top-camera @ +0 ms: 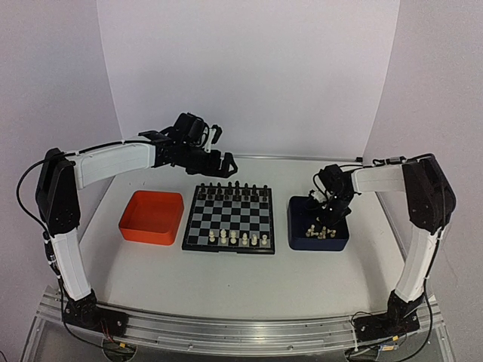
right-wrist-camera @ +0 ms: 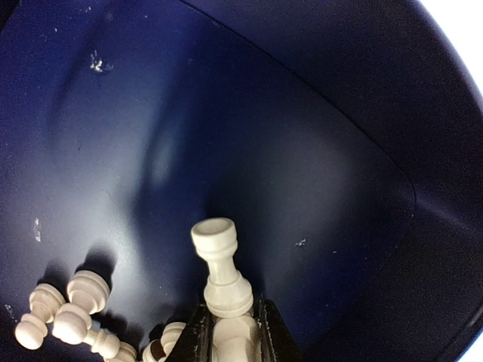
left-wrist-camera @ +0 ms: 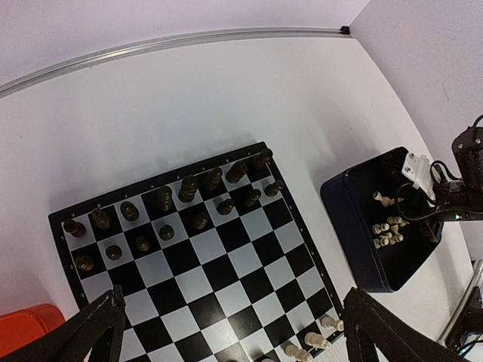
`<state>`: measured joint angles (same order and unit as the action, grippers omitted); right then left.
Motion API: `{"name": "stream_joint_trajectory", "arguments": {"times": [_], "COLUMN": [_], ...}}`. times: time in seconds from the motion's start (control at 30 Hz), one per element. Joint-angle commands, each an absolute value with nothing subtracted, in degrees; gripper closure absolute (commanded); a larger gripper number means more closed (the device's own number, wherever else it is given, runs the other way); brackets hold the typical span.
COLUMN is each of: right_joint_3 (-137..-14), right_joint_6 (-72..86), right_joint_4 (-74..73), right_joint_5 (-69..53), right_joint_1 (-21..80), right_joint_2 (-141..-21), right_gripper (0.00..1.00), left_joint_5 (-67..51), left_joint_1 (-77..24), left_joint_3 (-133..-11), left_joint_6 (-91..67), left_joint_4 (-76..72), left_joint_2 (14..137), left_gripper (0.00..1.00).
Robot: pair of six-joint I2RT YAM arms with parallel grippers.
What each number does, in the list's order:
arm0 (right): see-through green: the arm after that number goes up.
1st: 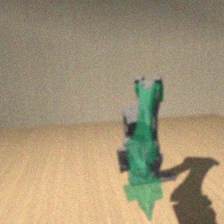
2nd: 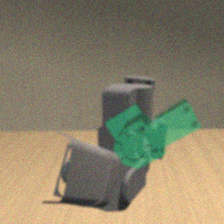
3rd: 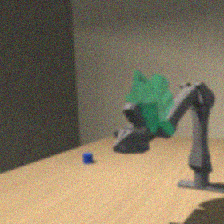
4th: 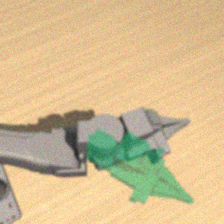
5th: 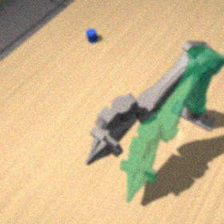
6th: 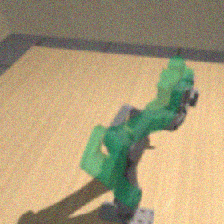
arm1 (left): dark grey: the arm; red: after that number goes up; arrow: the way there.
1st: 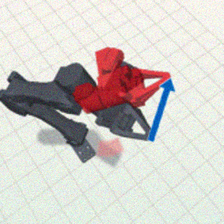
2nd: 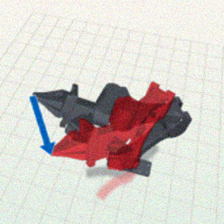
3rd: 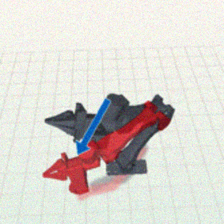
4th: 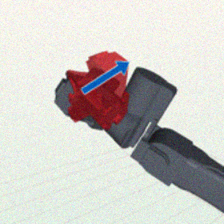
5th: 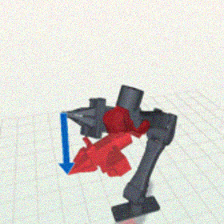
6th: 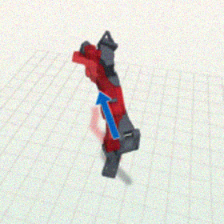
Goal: Set up the chess pieces on the board
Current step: Pick up the chess piece from the storage box.
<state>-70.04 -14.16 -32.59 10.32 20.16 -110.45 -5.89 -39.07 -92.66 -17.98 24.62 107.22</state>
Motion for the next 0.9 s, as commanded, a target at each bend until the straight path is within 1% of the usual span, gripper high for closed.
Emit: {"name": "stream_joint_trajectory", "arguments": {"times": [0.0,0.3,0.63,0.87], "right_joint_3": [-68.57,-66.25,-64.44,-63.10], "right_joint_6": [-12.19,-11.87,-11.75,-12.51], "right_joint_4": [-30.44,-26.55,-22.49,-19.97], "right_joint_5": [10.96,11.75,11.52,11.13], "right_joint_1": [20.08,20.05,20.12,20.10], "right_joint_2": [-108.30,-106.37,-106.61,-105.58], "right_gripper": [0.82,0.83,0.86,0.93], "left_joint_5": [-6.53,-6.76,-7.40,-7.82], "left_joint_1": [-39.03,-39.02,-39.02,-39.02], "left_joint_3": [-95.45,-95.10,-95.37,-95.32], "left_joint_6": [-17.49,-17.50,-17.65,-18.23], "left_joint_4": [25.66,25.58,25.84,25.85], "left_joint_2": [106.90,106.42,106.33,106.34], "left_gripper": [0.00,0.00,0.00,0.00]}}
